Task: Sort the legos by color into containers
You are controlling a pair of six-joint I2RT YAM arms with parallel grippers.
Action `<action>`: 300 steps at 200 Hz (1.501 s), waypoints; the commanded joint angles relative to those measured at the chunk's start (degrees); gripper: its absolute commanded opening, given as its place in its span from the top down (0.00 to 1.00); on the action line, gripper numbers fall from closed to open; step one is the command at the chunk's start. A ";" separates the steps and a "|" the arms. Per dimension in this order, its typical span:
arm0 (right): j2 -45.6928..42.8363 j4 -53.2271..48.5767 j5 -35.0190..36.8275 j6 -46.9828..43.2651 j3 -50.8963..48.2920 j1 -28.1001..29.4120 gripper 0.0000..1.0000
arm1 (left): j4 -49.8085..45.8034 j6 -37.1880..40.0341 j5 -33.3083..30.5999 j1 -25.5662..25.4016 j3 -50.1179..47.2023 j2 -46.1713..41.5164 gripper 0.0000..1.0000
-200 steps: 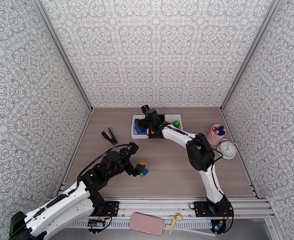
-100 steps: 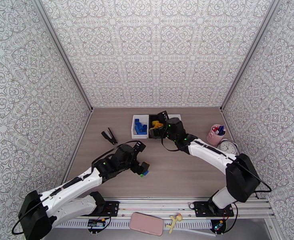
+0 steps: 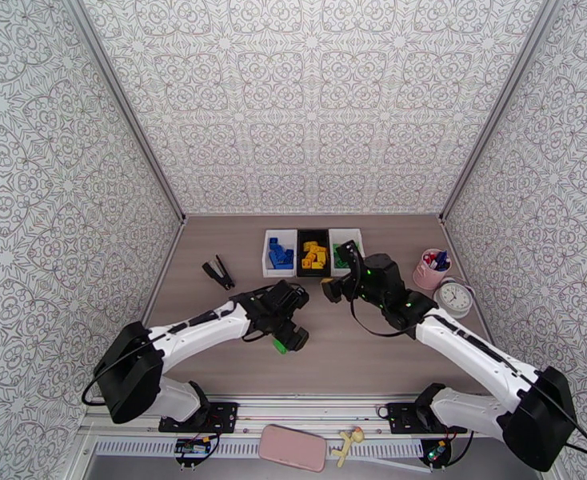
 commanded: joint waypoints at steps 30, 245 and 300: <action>-3.59 -4.58 1.49 -1.36 -2.23 -0.37 0.00 | -5.82 0.42 -2.36 -1.82 4.99 7.59 0.03; -9.48 -4.44 1.64 0.52 -2.61 -0.35 0.01 | 0.11 -1.59 -10.87 -2.27 4.74 4.75 0.63; -9.08 -3.14 -2.41 1.63 -2.14 -0.35 0.01 | 14.10 -5.99 -18.61 -0.70 1.57 -4.21 0.64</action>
